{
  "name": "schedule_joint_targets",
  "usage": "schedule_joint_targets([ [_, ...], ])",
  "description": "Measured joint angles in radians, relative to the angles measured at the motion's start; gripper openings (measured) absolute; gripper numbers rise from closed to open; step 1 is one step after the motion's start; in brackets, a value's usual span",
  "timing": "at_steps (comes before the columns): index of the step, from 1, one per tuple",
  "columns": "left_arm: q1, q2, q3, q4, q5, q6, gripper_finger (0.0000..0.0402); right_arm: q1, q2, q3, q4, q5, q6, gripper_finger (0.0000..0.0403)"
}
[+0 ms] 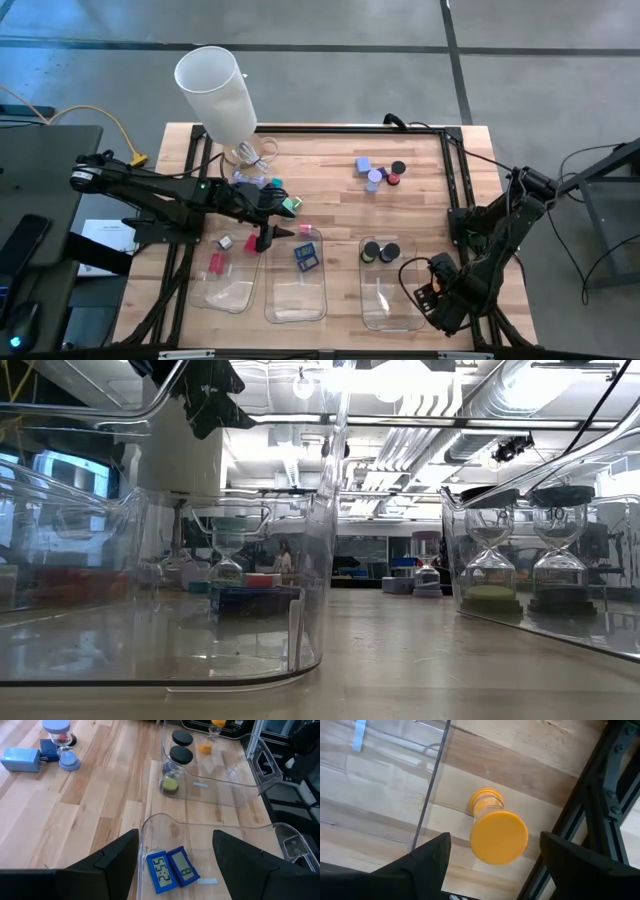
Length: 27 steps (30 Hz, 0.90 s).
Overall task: Pick & Place Office items
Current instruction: Put the yellow hourglass into the right bin
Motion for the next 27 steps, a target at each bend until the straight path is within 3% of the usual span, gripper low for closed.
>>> schedule_joint_targets([
  [20, 0.000, 0.000, 0.000, 0.003, 0.000, 0.000, 0.0246, 0.000, 0.000, -0.180, 0.201, -0.044, -0.016, 0.0294],
  [27, 0.000, 0.000, 0.000, 0.004, 0.000, 0.000, 0.0246, 0.000, 0.000, -0.193, 0.207, -0.050, -0.019, 0.0248],
])
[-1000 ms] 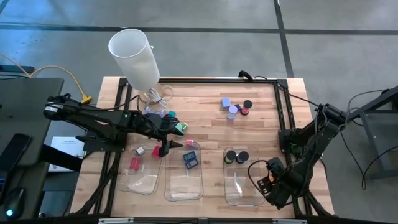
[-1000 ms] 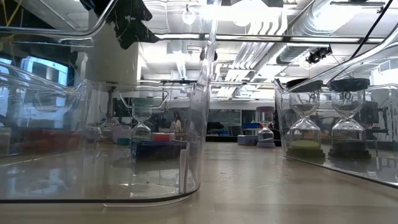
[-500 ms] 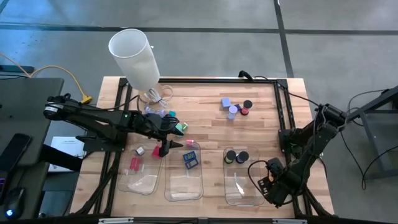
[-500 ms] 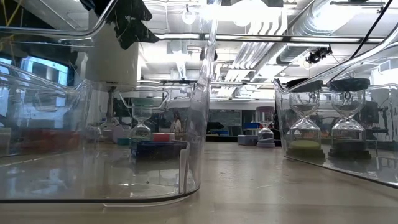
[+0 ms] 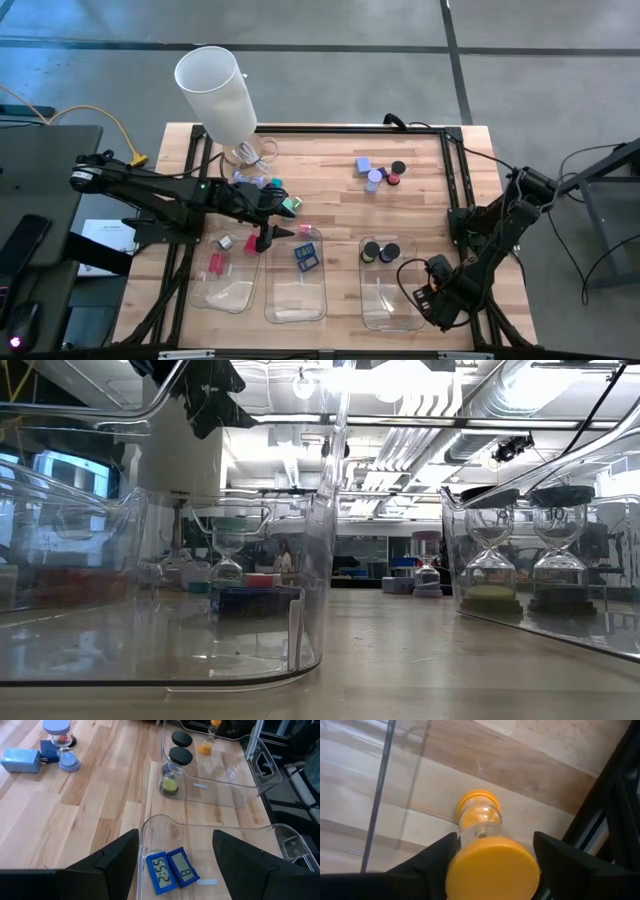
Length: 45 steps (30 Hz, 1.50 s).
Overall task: Pick & Place Office items
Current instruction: Put the yellow hourglass into the right bin
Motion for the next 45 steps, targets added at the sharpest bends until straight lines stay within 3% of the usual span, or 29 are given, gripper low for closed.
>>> schedule_joint_targets([
  [5, 0.000, 0.000, 0.000, 0.000, 0.000, 0.000, 0.0246, 0.000, 0.000, 0.000, 0.001, 0.001, -0.019, 0.0180],
  [20, 0.000, 0.000, 0.000, 0.008, 0.000, 0.000, 0.0246, -0.009, -0.066, 0.004, -0.040, -0.089, -0.060, 0.0179],
  [28, 0.000, 0.000, 0.000, 0.044, 0.000, 0.031, 0.0246, -0.009, -0.126, 0.099, -0.204, -0.057, -0.064, 0.0180],
  [33, 0.000, 0.000, 0.000, 0.045, 0.000, 0.044, 0.0246, -0.009, -0.134, 0.221, -0.395, -0.053, -0.061, 0.0180],
  [40, 0.000, 0.000, 0.000, 0.045, 0.000, 0.049, 0.0246, -0.020, -0.135, 0.385, -0.457, 0.137, -0.090, 0.0180],
  [45, 0.012, 0.000, 0.000, 0.047, 0.001, 0.078, 0.0246, -0.102, -0.122, 0.419, -0.372, 0.260, -0.293, 0.0180],
])
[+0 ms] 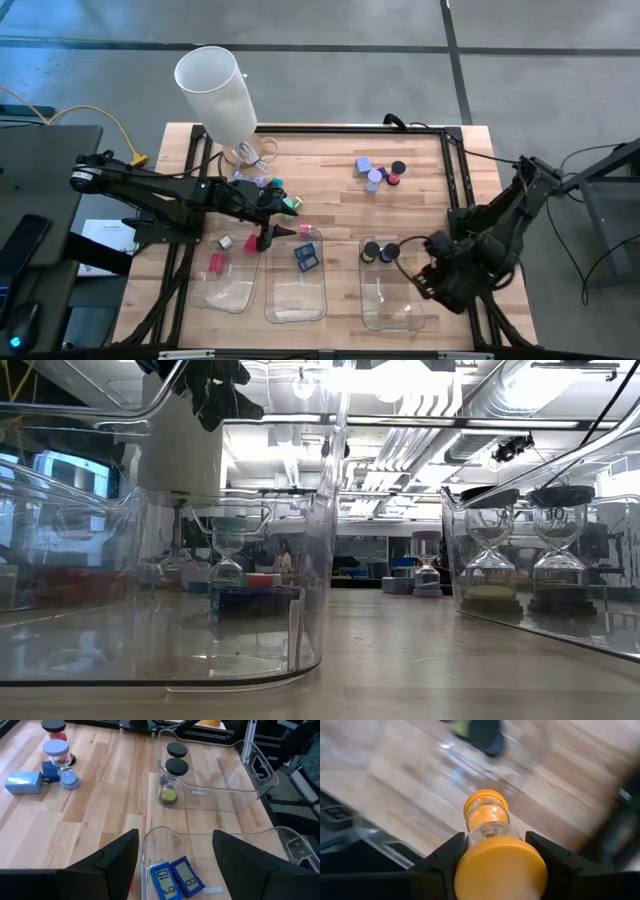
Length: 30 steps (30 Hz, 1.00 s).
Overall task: Pick & Place Office items
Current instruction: Put the yellow hourglass into the right bin
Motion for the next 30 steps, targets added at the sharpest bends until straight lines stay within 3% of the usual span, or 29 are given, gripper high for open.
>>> schedule_joint_targets([
  [7, 0.026, 0.000, 0.000, 0.001, -0.002, -0.001, 0.0246, -0.171, 0.036, 0.001, 0.170, 0.039, -0.383, 0.0181],
  [11, 0.027, 0.000, 0.000, 0.001, -0.002, -0.003, 0.0246, -0.256, 0.083, 0.001, 0.233, -0.018, -0.571, 0.0182],
  [18, 0.026, 0.000, 0.000, 0.001, -0.002, -0.036, 0.0246, -0.310, 0.181, 0.001, 0.283, -0.143, -0.755, 0.0182],
  [30, 0.022, 0.000, 0.000, 0.001, -0.001, -0.055, 0.0246, -0.351, 0.323, 0.001, 0.368, -0.160, -0.999, 0.0182],
])
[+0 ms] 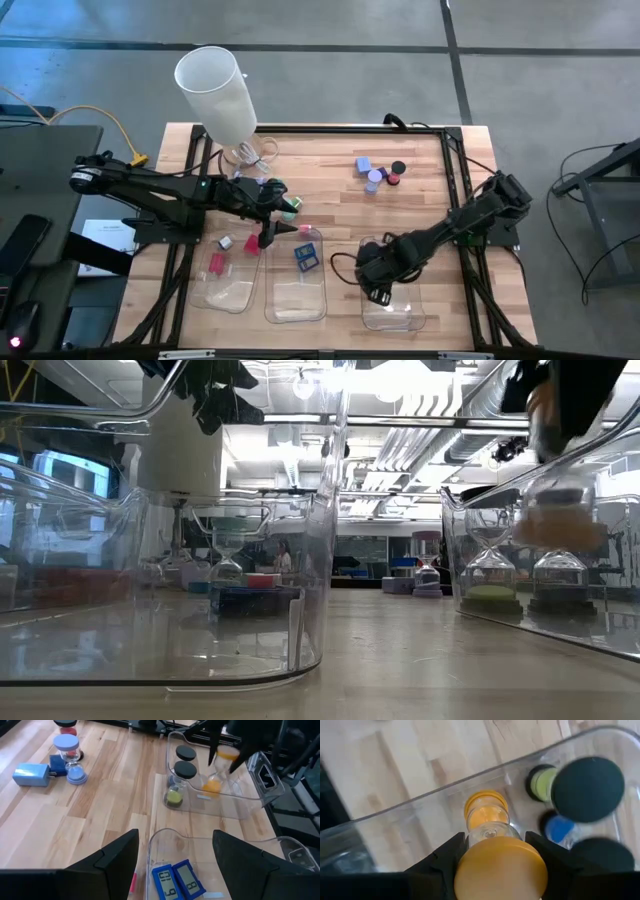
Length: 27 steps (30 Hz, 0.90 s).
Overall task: Pick & Place Office items
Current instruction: Put the yellow hourglass into the right bin
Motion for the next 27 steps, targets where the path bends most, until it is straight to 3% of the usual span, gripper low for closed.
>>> schedule_joint_targets([
  [10, -0.001, 0.000, 0.000, 0.000, 0.000, -0.009, 0.0246, -0.025, 0.066, 0.000, 0.041, -0.027, -0.192, 0.0183],
  [27, -0.001, 0.000, 0.000, 0.000, 0.001, -0.012, 0.0246, -0.021, 0.073, 0.000, 0.080, -0.020, -0.424, 0.0183],
])
